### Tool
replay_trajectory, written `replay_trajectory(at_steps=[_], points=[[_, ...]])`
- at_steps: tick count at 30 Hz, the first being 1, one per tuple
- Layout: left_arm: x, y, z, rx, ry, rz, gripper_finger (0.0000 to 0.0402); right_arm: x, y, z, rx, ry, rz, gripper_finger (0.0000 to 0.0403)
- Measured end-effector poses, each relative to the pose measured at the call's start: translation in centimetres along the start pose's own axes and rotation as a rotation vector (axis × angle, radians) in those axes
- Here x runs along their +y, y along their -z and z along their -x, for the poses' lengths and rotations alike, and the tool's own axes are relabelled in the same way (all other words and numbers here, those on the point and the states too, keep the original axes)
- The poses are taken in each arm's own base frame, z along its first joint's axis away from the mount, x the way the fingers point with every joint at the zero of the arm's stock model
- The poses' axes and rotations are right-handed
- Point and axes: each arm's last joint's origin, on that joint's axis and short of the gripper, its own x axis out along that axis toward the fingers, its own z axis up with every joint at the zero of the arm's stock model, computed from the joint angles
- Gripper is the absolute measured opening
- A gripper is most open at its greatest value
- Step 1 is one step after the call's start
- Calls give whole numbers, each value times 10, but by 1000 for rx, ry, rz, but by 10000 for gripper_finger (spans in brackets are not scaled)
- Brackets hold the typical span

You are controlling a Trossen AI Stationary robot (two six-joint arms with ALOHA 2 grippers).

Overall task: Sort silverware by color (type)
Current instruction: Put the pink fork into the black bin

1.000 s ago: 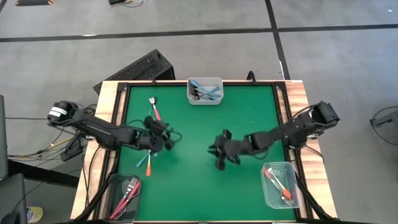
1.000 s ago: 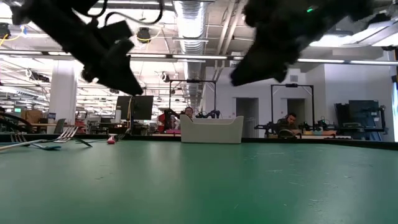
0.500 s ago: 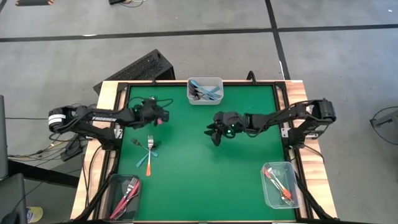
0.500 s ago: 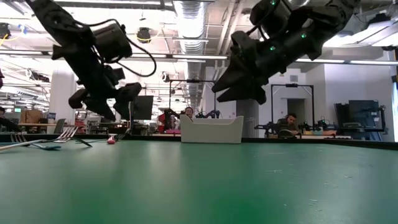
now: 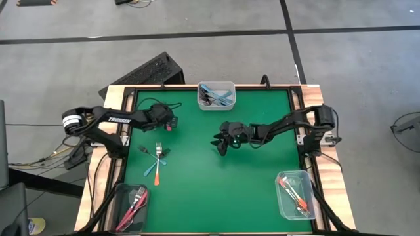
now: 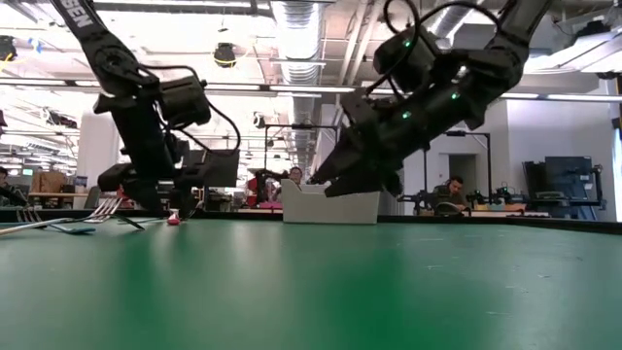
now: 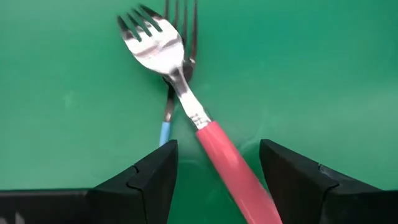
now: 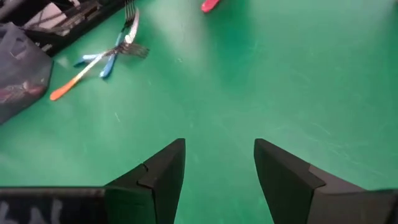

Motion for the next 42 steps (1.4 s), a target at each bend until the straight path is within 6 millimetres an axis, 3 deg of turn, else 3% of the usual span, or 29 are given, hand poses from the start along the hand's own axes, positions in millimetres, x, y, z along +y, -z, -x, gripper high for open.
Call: replay_trajectory(at_steps=[7,18,23,27,32,37,42], points=[[-3,3,-9,14,-16,-43,185,0,2,-3,-4,-15,0,218],[-5,2,-9,9,13,-119,35,2,2,-3,-6,-23,3,218],[-11,0,2,27,42,-181,34,3,3,-3,-7,-28,7,218],[-18,-5,25,8,93,-220,52,2,2,-3,-9,-29,14,218],[-18,3,63,-10,161,-265,54,-2,0,-3,-18,-20,34,218],[-11,21,107,-9,303,-242,39,-5,-4,-4,-37,-18,38,218],[-1,42,147,18,498,-252,50,-6,-7,-4,-64,-21,66,218]])
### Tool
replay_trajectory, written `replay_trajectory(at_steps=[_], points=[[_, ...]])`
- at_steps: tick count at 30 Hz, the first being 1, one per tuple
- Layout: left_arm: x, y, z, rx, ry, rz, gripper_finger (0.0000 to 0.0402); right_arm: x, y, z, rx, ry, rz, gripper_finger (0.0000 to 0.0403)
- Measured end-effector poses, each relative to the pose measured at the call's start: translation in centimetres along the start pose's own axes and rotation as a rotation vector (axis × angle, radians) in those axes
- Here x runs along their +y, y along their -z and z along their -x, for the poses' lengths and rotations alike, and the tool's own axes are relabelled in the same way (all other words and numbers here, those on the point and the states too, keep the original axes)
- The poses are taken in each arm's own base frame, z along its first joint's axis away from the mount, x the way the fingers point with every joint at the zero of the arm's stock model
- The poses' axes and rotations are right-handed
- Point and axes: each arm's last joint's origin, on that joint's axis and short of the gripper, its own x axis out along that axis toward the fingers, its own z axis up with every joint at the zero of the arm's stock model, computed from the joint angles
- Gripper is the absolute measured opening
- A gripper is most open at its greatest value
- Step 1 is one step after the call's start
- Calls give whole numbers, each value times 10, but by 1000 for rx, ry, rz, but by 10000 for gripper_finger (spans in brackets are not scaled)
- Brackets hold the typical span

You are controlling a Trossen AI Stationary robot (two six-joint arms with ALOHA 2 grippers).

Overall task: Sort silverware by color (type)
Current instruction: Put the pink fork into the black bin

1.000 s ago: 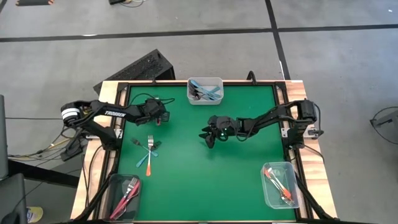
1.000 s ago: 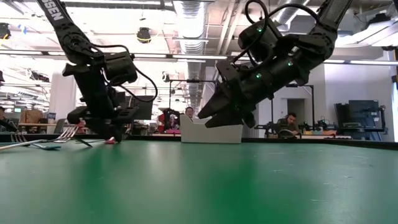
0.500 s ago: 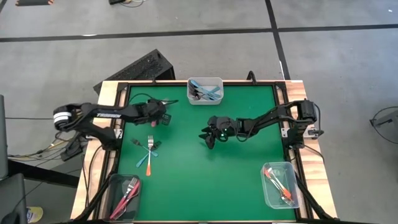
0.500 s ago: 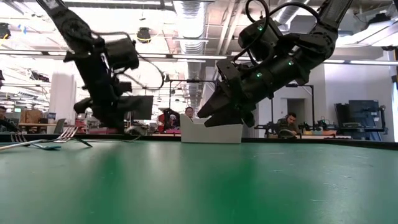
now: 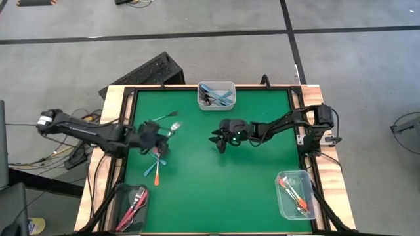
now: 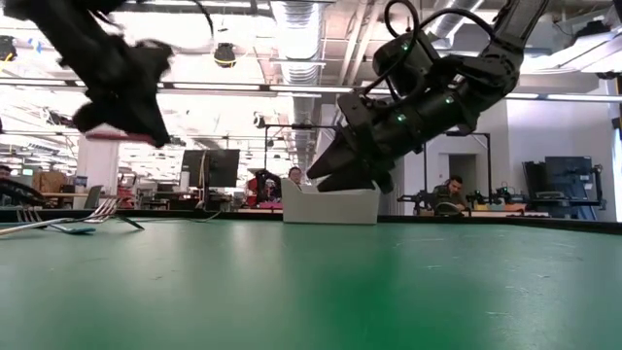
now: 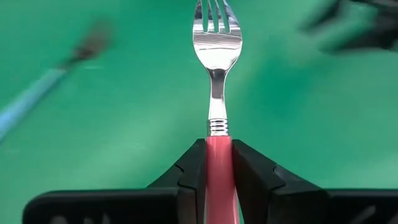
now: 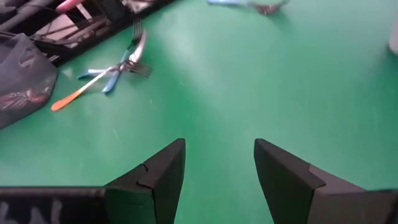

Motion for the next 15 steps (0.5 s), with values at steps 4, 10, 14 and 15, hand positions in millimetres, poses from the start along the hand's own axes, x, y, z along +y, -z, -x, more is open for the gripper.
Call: replay_trajectory(at_steps=[4,10,14,15], points=[[-13,17,24,-24,162,-91,56,6,-9,1,-86,-90,52,218],[-30,37,36,-81,266,-282,49,31,-31,1,-168,-366,99,218],[-43,48,30,-98,263,-382,49,50,-45,1,-188,-458,80,218],[-45,52,27,-96,254,-415,49,54,-48,1,-192,-474,69,218]])
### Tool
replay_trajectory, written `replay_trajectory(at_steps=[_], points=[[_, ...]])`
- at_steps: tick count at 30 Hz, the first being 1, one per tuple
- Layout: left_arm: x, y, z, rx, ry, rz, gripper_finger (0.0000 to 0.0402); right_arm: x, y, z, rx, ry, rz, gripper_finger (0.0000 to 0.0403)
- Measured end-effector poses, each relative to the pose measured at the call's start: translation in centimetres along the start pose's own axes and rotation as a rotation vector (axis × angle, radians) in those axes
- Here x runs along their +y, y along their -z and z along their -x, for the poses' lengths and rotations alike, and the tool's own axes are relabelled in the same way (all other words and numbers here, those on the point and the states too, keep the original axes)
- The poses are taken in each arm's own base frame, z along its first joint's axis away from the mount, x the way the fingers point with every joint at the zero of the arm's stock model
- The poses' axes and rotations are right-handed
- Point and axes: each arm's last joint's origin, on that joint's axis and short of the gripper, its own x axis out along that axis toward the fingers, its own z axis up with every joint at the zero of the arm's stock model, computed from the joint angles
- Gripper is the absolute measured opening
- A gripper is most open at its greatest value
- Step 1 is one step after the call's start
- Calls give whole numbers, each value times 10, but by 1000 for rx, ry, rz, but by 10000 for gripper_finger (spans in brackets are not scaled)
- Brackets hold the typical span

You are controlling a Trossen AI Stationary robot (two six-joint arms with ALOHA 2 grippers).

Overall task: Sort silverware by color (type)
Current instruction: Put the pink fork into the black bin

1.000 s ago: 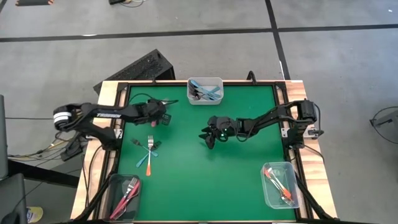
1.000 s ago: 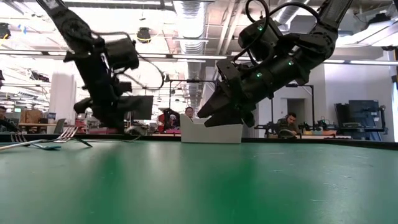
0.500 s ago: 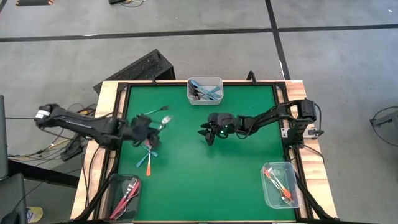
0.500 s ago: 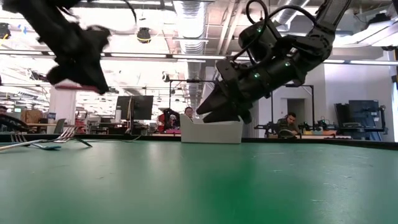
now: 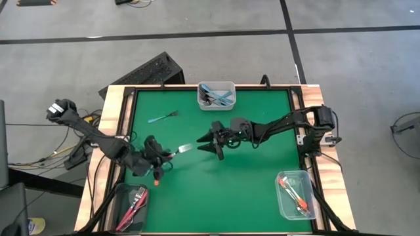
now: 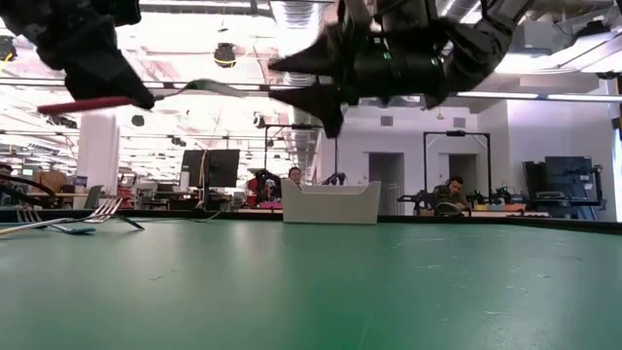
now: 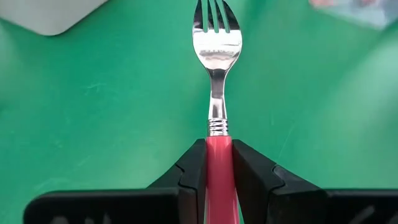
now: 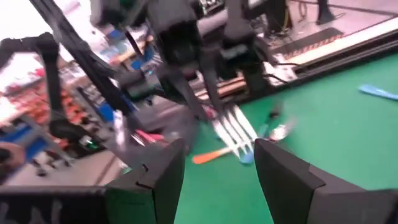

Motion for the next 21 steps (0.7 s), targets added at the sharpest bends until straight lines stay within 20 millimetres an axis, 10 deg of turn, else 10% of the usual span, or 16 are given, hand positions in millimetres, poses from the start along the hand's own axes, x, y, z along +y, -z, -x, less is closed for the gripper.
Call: replay_trajectory(at_steps=[21], points=[[-33,11,-22,-148,-61,-362,48,25,10,-9,93,-48,-228,218]])
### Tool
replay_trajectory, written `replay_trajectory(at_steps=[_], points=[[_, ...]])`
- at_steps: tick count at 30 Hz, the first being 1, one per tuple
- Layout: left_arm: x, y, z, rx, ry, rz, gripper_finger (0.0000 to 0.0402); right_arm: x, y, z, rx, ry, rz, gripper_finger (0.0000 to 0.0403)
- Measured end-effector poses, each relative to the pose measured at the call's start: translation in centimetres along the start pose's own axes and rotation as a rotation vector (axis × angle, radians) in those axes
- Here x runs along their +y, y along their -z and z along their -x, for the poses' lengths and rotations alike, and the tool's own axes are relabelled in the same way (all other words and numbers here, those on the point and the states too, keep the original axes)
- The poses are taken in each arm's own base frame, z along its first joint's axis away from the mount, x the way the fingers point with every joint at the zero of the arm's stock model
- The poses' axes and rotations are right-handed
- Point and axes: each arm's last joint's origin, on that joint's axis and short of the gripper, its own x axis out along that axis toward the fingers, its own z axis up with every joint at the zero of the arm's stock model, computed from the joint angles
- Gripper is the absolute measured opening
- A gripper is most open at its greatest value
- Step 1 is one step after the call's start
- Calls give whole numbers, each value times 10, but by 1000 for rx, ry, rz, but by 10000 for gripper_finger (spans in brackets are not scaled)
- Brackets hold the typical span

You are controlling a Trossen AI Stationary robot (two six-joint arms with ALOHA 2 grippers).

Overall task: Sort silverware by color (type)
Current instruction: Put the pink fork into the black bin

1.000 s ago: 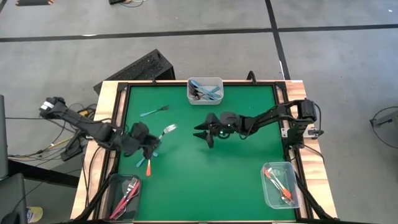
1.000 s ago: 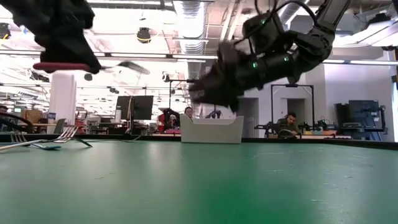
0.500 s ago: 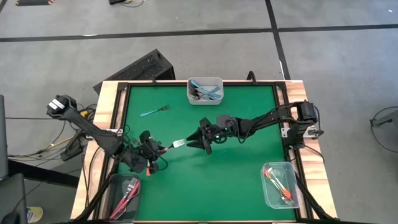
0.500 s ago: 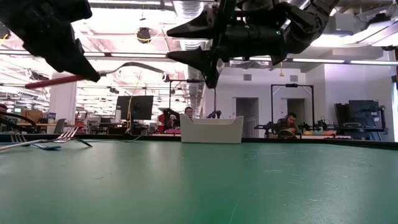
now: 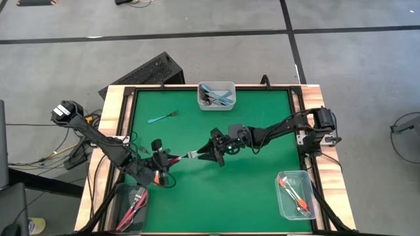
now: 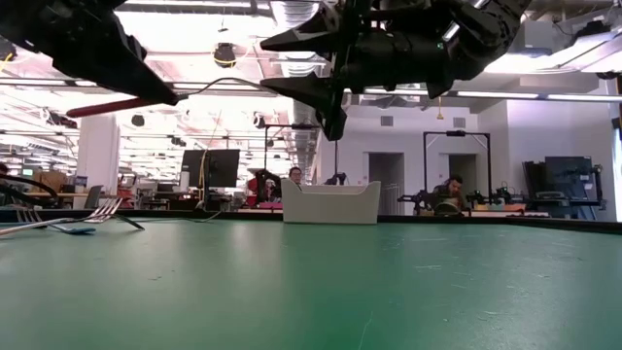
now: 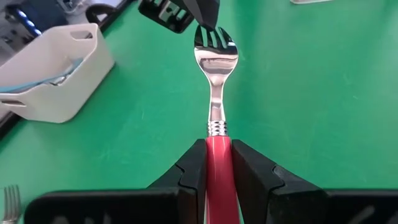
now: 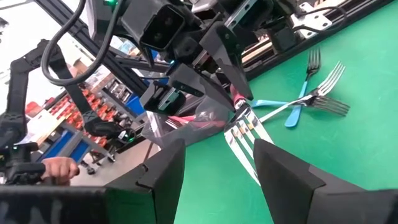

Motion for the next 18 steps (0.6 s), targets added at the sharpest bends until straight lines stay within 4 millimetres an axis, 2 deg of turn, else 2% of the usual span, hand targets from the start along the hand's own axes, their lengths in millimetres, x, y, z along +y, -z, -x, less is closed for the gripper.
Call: replay_trajectory(at_steps=[7,14,18], points=[[2,3,0,14,-28,-24,48,1,0,0,-7,5,62,218],[2,5,1,27,-33,-36,48,-10,-7,3,-28,41,52,218],[2,8,3,45,-28,-97,48,-12,-15,9,2,-13,27,218]])
